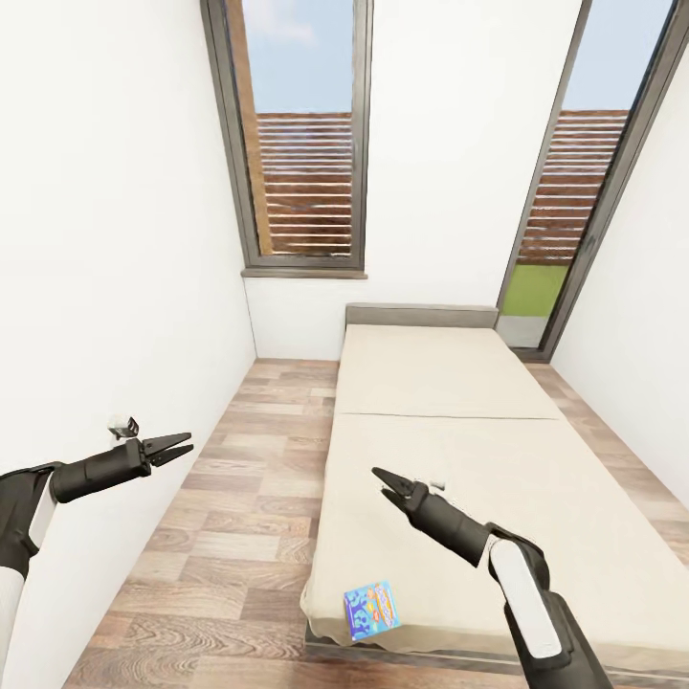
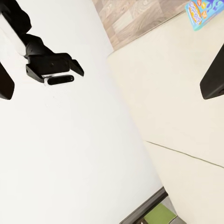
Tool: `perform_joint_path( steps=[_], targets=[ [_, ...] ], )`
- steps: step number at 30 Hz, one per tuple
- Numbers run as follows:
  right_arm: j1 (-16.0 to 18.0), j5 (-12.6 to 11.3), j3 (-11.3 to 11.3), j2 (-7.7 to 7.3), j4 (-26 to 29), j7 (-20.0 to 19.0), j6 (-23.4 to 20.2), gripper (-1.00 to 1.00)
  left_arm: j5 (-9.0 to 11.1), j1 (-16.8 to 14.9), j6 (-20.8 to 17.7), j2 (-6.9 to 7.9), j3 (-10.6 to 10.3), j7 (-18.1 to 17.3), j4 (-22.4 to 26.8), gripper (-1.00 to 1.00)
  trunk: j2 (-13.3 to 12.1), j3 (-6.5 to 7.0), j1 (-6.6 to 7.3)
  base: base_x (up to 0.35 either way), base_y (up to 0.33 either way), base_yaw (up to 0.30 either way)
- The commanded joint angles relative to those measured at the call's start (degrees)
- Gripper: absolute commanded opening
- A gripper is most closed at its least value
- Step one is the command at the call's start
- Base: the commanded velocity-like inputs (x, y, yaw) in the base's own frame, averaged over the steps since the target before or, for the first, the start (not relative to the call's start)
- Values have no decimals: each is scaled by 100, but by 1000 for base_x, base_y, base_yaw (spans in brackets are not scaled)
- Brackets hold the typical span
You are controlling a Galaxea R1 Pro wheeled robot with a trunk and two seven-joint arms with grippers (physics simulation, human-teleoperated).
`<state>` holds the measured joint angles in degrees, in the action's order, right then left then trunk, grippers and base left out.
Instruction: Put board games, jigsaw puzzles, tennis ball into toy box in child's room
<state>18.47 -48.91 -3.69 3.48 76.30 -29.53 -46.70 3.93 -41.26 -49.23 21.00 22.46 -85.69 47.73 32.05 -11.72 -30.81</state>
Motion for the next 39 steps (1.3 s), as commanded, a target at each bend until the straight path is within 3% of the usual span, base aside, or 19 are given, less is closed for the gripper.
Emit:
perform_joint_path(
  steps=[1,8,15,24,29,39],
  targets=[
    [-69,-44,-26,-5,-16,-16,-44,100,-1,-4,-60,3,1,-20,-1,100,9,-10,-2,0,0,0],
    [-975,-225,-135,-180,-55,-93,-49,100,1,-4,-61,3,0,-22,-1,100,9,-10,-2,0,0,0],
    [-1238,-206,-183,-324,-279,-437,-39,100,2,-4,-61,1,0,-24,-1,100,9,-10,-2,0,0,0],
    [-1420,-156,-201,-362,-1315,-568,41,100,2,-4,-62,6,4,-27,-1,100,9,-10,-2,0,0,0],
    [-1438,-142,-177,-363,-1839,-578,418,100,2,-4,-61,9,4,-27,-1,100,9,-10,-2,0,0,0],
    [-1442,-135,-116,-367,-2901,-603,1712,100,2,-4,-61,4,0,-25,-1,100,9,-10,-2,0,0,0]
  ],
)
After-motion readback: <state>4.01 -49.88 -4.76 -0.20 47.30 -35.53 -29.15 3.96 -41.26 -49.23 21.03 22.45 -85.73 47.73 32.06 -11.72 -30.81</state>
